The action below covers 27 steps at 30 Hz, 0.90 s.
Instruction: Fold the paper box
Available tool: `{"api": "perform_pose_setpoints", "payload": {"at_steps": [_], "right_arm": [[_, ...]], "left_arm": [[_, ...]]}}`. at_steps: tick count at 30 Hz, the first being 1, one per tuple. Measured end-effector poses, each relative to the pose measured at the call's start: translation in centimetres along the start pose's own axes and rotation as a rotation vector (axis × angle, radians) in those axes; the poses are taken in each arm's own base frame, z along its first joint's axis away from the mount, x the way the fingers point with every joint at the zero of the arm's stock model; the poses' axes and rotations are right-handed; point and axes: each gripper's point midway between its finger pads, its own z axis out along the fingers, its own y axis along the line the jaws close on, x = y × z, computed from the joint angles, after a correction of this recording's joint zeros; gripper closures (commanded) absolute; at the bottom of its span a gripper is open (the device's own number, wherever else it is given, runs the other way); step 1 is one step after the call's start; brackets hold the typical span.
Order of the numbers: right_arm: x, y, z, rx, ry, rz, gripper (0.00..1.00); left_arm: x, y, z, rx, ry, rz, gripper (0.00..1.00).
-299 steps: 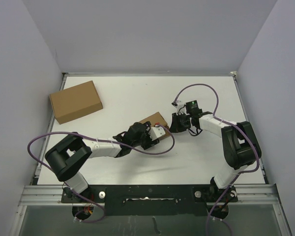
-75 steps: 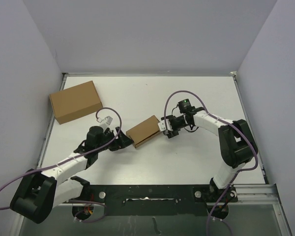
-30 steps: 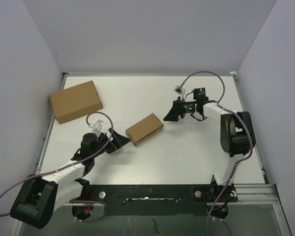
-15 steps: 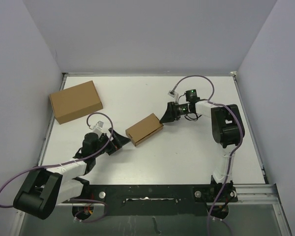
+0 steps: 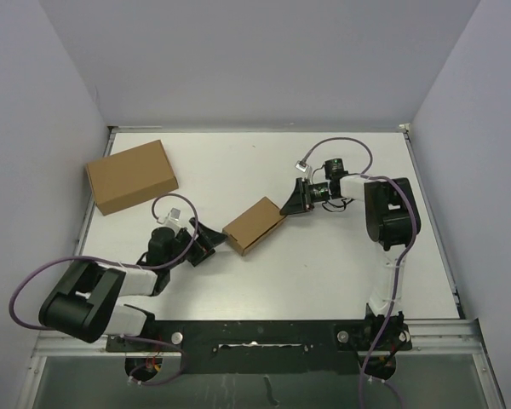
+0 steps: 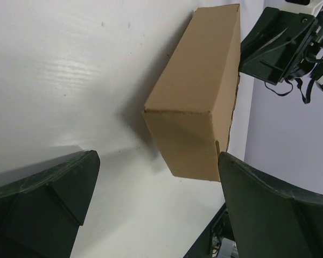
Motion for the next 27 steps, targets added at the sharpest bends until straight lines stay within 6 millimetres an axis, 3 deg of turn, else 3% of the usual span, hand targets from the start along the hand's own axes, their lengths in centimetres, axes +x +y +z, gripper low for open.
{"api": "perform_pose_setpoints", "payload": {"at_steps": [10,17,27], "right_arm": [[-0.1,-0.3,-0.7,-0.022,-0.016,0.046,0.77],[-0.4,-0.8,-1.4,-0.030,-0.036,0.058,0.78],[-0.8,-1.1,-1.8,-0.024,-0.051,0.046,0.78]], "left_arm": [[1.0,-1.9,2.4,0.083,0.025,-0.004,0.03],[2.1,-2.7,3.3,0.117,0.042,-0.015,0.13],[1.8,-3.7,4.3,0.204,0.016,-0.082,0.15]]}}
